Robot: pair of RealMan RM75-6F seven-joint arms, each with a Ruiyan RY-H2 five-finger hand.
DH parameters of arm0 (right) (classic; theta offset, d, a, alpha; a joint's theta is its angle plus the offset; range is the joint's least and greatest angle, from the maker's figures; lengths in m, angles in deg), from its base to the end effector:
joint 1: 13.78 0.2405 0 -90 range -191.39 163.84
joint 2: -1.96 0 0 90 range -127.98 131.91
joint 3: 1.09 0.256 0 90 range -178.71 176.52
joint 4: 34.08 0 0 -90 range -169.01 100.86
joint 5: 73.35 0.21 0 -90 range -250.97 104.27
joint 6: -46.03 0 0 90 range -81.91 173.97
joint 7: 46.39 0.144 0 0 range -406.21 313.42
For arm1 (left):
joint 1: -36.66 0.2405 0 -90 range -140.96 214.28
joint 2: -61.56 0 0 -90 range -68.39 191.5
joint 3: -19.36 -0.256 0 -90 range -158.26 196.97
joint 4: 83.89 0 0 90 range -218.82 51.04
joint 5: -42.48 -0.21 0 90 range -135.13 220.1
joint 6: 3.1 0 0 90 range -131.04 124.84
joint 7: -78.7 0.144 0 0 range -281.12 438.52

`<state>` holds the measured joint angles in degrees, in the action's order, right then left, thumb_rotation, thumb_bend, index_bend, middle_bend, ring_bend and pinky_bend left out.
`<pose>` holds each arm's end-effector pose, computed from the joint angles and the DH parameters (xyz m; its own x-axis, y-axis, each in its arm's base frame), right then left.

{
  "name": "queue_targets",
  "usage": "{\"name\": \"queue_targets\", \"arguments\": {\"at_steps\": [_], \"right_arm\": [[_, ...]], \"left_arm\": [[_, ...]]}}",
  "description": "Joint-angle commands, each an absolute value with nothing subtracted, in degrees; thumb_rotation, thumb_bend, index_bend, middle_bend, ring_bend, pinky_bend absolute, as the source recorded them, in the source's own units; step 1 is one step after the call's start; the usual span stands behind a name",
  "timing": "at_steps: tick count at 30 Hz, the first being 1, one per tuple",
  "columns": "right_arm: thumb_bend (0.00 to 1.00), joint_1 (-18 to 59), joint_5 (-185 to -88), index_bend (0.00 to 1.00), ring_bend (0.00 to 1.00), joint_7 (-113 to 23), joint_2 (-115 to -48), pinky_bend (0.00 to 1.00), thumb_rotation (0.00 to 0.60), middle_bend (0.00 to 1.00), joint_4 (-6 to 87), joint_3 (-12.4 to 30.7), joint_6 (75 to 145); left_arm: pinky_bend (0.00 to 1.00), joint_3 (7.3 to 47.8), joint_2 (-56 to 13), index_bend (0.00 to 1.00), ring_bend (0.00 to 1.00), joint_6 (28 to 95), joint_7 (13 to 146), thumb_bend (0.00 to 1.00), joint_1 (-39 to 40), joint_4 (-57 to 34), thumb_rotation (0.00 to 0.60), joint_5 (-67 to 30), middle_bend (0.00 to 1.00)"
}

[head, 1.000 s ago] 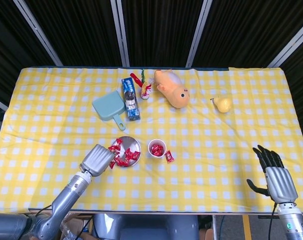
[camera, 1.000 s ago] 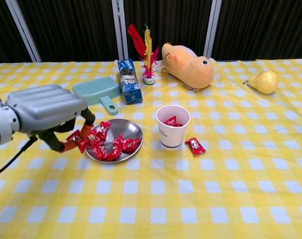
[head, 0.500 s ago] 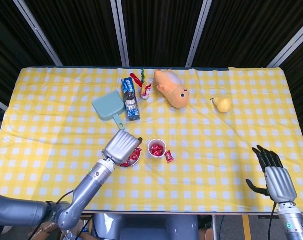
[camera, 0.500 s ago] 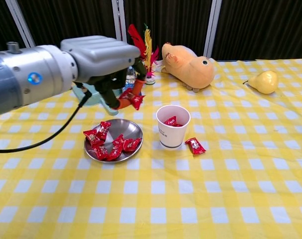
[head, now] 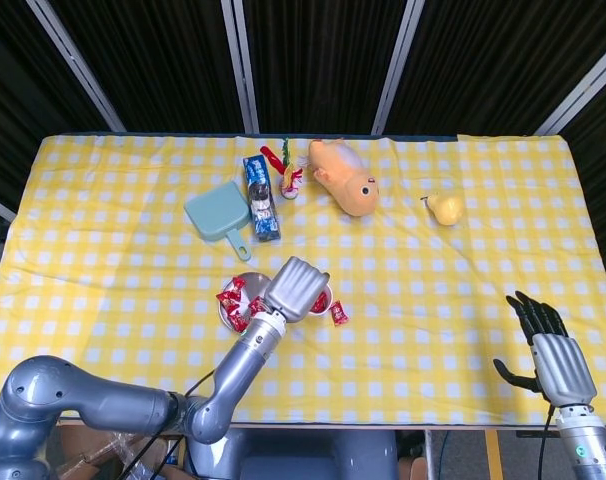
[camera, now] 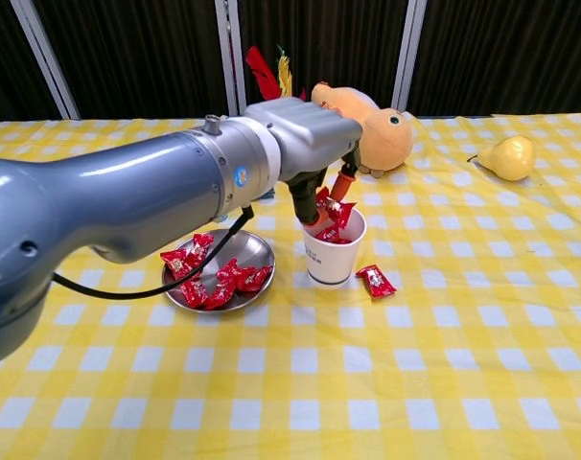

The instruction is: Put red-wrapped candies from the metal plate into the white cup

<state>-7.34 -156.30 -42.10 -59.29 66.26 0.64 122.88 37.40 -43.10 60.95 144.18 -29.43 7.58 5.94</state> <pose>-0.2970 -0.1809 0.1425 0.2324 -0.1625 0.9589 -0.9707 0.0230 0.2392 0.0311 0.3214 -0.0793 0.7083 0.0782 0.7016 0.6170 -0.5517 -0.5613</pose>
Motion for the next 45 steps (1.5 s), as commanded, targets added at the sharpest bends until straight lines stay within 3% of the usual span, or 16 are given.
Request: {"name": "queue_targets", "arguments": {"at_steps": [1,12,27,36,45], "right_arm": [[0.34,-7.30,-156.29,0.00,0.00,-41.94,-59.26,0.00,0.600,0.00,66.24,0.65,122.82],[0.34,-7.27,-156.31,0.00,0.00,-42.05,-59.31,0.00,0.600,0.00,66.27,0.69,122.88],[0.34,-7.46,-156.32,0.00,0.00,-42.89,-59.50,0.00,0.600,0.00,66.33,0.65,123.28],[0.34,-7.53,-156.18,0.00,0.00,-43.42,-59.56,0.00,0.600,0.00,66.50,0.60,123.32],[0.34,-7.53,-155.62,0.00,0.00,-42.86,-59.16,0.00,0.600,0.00,66.65,0.69,122.94]], "left_arm": [[1.00,37.67,-44.96,0.52,0.99,60.68,144.30,0.37,-30.93,5.09,0.600,8.09,0.99],[1.00,36.80,-44.29,0.38,0.99,62.04,142.90,0.24,-31.28,5.71,0.600,9.06,0.97],[1.00,34.77,-37.41,0.37,0.99,65.28,139.74,0.24,-28.36,14.64,0.600,6.66,0.97],[1.00,33.80,-34.12,0.18,0.98,62.45,140.76,0.14,-29.15,16.39,0.600,12.98,0.96],[1.00,36.30,-36.47,0.20,0.98,59.89,142.26,0.17,-33.91,12.20,0.600,20.17,0.96]]}}
